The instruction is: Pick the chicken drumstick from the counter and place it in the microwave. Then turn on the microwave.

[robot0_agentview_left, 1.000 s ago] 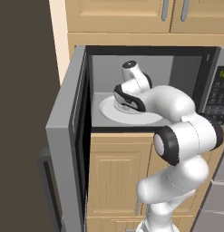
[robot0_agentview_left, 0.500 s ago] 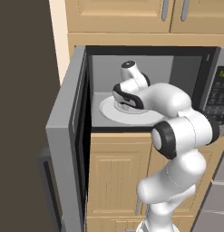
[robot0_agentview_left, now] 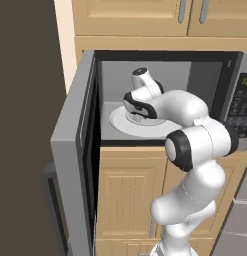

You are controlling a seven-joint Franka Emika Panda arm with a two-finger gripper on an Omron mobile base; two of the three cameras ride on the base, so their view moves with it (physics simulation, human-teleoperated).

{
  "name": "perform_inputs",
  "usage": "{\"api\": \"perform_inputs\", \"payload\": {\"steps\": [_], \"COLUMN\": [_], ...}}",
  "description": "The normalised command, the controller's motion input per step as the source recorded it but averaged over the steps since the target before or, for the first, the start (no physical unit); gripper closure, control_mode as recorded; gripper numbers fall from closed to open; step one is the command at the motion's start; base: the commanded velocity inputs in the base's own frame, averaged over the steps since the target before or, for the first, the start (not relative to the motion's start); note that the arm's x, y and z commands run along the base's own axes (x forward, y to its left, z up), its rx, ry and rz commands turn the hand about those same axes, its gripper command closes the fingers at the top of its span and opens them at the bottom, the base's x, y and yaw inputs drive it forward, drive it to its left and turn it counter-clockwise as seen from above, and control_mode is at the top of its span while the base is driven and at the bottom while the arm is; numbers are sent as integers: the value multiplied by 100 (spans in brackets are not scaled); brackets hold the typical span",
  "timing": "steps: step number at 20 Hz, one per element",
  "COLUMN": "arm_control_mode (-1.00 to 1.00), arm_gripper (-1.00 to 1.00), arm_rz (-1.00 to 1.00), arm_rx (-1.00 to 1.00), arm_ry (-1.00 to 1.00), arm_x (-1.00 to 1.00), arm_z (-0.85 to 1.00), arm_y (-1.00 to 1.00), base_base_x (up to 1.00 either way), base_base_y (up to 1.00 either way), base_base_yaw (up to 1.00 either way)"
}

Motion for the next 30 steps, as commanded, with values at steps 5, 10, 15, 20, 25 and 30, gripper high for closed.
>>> {"api": "perform_inputs", "payload": {"steps": [5,10,15,20,25,30], "arm_control_mode": [-100,-100,-100,-100,-100,-100], "arm_gripper": [-100,-100,-100,-100,-100,-100], "arm_rz": [0,0,1,1,1,0], "arm_rx": [0,0,0,0,0,0], "arm_ry": [0,-4,-8,-8,-9,-7], "arm_x": [3,3,2,3,-3,-25], "arm_z": [-6,-5,-3,-1,0,1], "arm_y": [0,0,0,0,1,1], "base_base_x": [0,0,0,0,0,0], "base_base_y": [0,0,0,0,0,0], "base_base_yaw": [0,0,0,0,0,0]}}
